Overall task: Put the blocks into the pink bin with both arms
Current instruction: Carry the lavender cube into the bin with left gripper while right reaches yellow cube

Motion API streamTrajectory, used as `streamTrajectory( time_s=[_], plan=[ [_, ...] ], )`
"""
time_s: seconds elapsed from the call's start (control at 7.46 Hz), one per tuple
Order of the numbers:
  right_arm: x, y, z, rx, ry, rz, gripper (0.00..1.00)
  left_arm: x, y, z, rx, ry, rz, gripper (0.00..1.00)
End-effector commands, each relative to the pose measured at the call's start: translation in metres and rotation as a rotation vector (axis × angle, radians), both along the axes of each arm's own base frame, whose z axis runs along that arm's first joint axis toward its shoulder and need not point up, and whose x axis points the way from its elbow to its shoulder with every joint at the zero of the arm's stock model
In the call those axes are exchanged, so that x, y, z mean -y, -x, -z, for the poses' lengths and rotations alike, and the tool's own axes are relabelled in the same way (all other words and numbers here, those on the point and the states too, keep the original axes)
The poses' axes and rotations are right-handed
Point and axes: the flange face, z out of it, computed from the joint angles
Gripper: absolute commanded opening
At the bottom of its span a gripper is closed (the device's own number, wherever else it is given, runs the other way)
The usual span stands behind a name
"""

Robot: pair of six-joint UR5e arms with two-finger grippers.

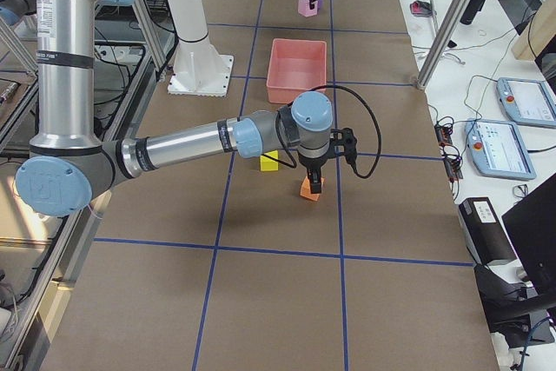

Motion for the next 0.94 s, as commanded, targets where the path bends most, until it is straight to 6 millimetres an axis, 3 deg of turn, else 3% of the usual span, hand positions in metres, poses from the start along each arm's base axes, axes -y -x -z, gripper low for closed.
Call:
streamTrajectory(
  time_s=[0.0, 0.13, 0.4, 0.8],
  plan=[
    [-0.026, 0.063, 0.003, 0.05, 0.041, -0.072, 0.99, -0.008, -0.053, 0.086, -0.079, 0.077, 0.037, 0.0],
    [-0.039, 0.095, 0.001, 0.049, 0.065, -0.09, 0.99, -0.006, -0.079, 0.101, -0.076, 0.103, 0.033, 0.0],
    [-0.052, 0.151, 0.004, 0.004, 0.09, -0.083, 0.99, -0.018, -0.116, 0.101, -0.03, 0.075, 0.053, 0.0],
    [-0.079, 0.217, 0.013, -0.058, 0.03, -0.013, 0.99, -0.042, -0.149, 0.1, -0.004, 0.058, 0.047, 0.0]
  ],
)
